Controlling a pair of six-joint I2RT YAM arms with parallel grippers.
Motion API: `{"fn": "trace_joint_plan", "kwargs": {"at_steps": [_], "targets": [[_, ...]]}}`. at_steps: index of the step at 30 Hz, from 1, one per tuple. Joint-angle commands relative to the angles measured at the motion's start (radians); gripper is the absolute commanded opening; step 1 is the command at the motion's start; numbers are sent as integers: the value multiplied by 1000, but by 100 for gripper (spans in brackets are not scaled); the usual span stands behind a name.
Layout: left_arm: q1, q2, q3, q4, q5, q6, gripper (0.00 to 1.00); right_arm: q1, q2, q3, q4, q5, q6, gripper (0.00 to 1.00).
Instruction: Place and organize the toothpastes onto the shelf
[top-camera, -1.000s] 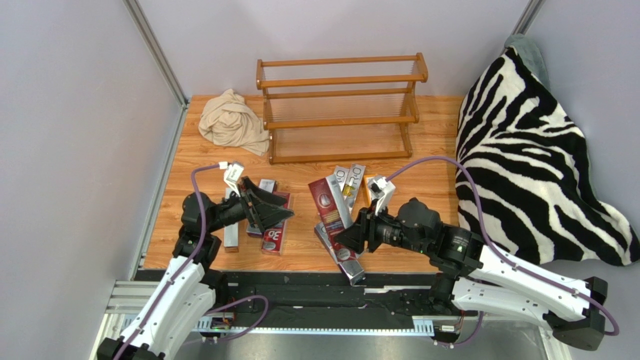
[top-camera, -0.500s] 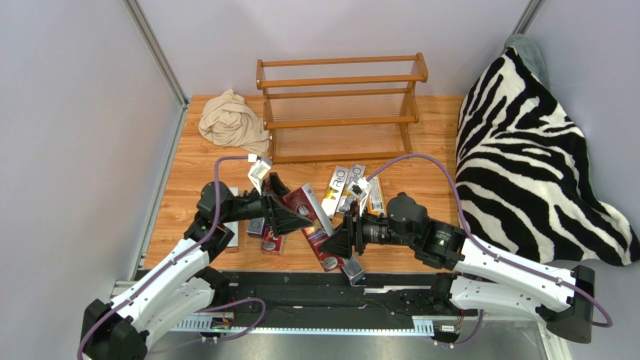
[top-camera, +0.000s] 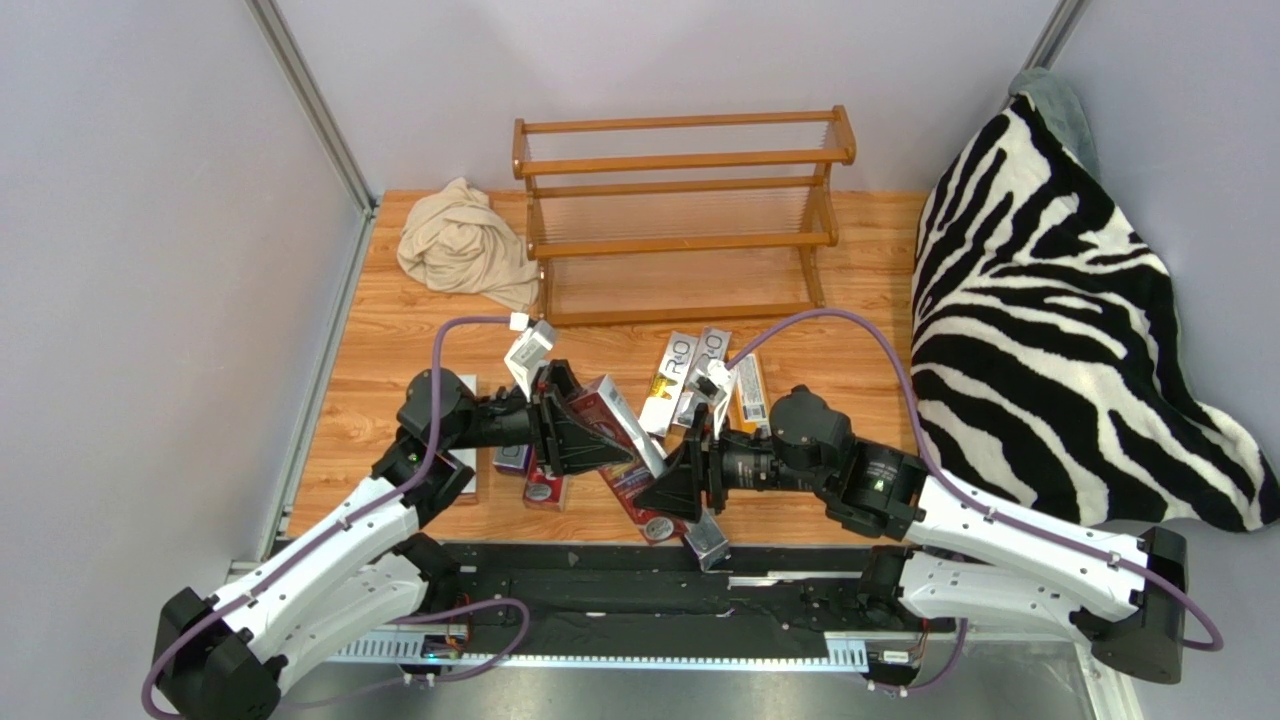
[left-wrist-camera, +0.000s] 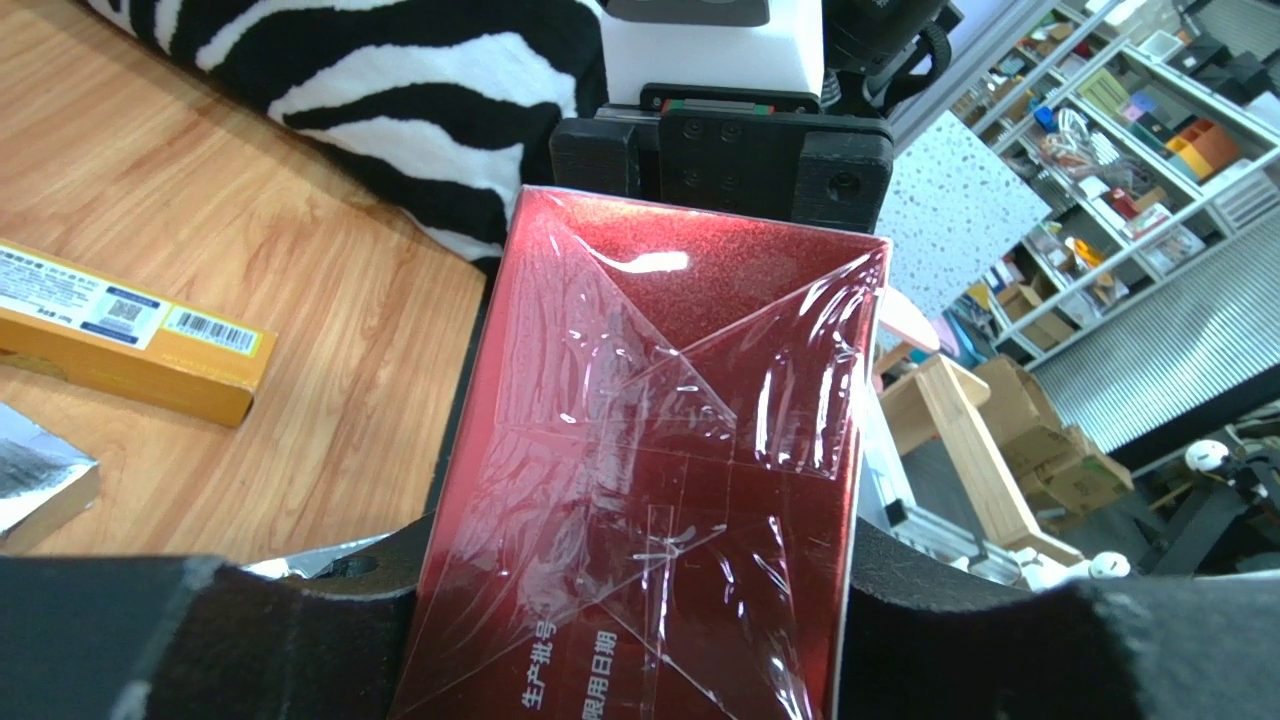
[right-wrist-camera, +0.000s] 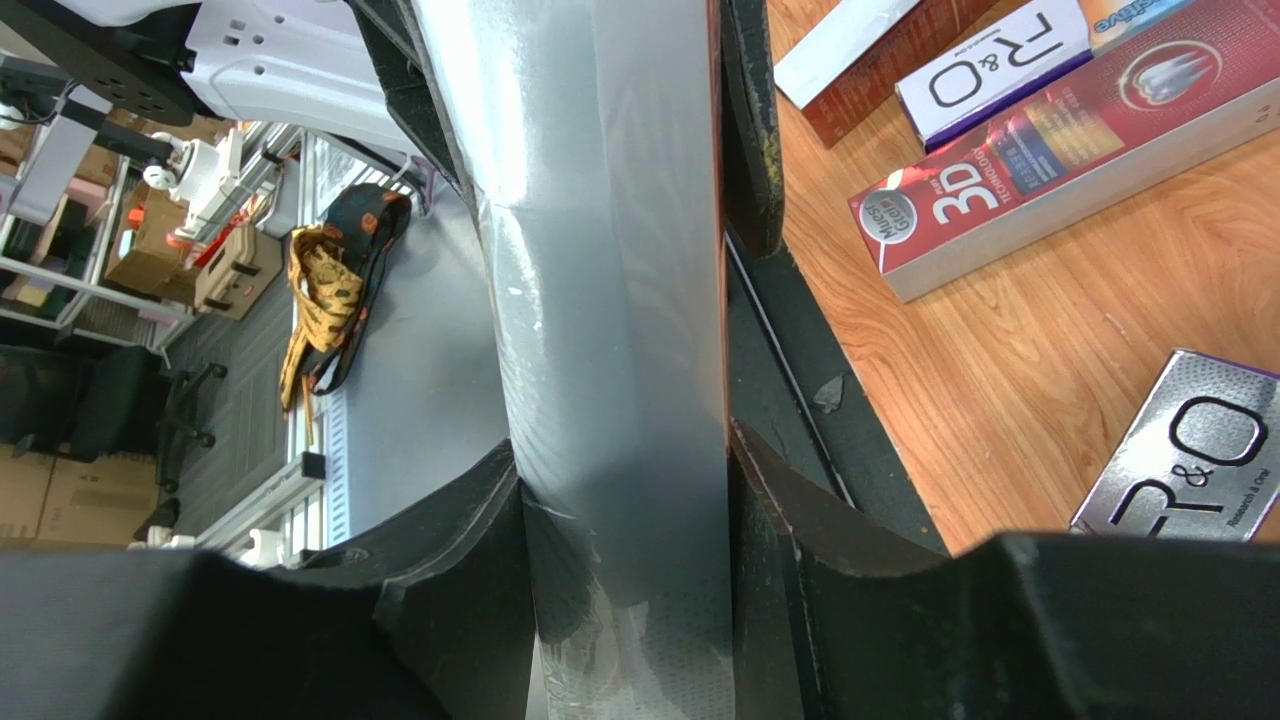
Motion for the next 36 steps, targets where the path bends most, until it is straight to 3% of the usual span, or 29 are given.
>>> {"fn": "trace_joint_plan", "kwargs": {"at_steps": [1, 2, 5, 9, 13, 18, 36], "targets": [[11, -27, 22, 90, -95, 53, 38, 4, -30, 20, 18, 62, 41, 37], [11, -33, 24, 92, -109, 47, 38, 6, -36, 17, 9, 76, 41, 50], [11, -47, 33, 98, -172, 22, 40, 4, -89, 0, 6, 136, 51, 72], [13, -65, 58, 120, -258, -17, 40, 4, -188, -40, 12, 251, 70, 82], [13, -76, 58, 207, -342, -71, 40, 4, -306, -110, 38, 312, 76, 87], [13, -42, 101, 242, -325, -111, 40, 4, -431, -186, 82, 361, 84, 92], [11, -4, 111, 339, -259, -174, 36, 6, -354, -167, 202, 340, 36, 89]]}}
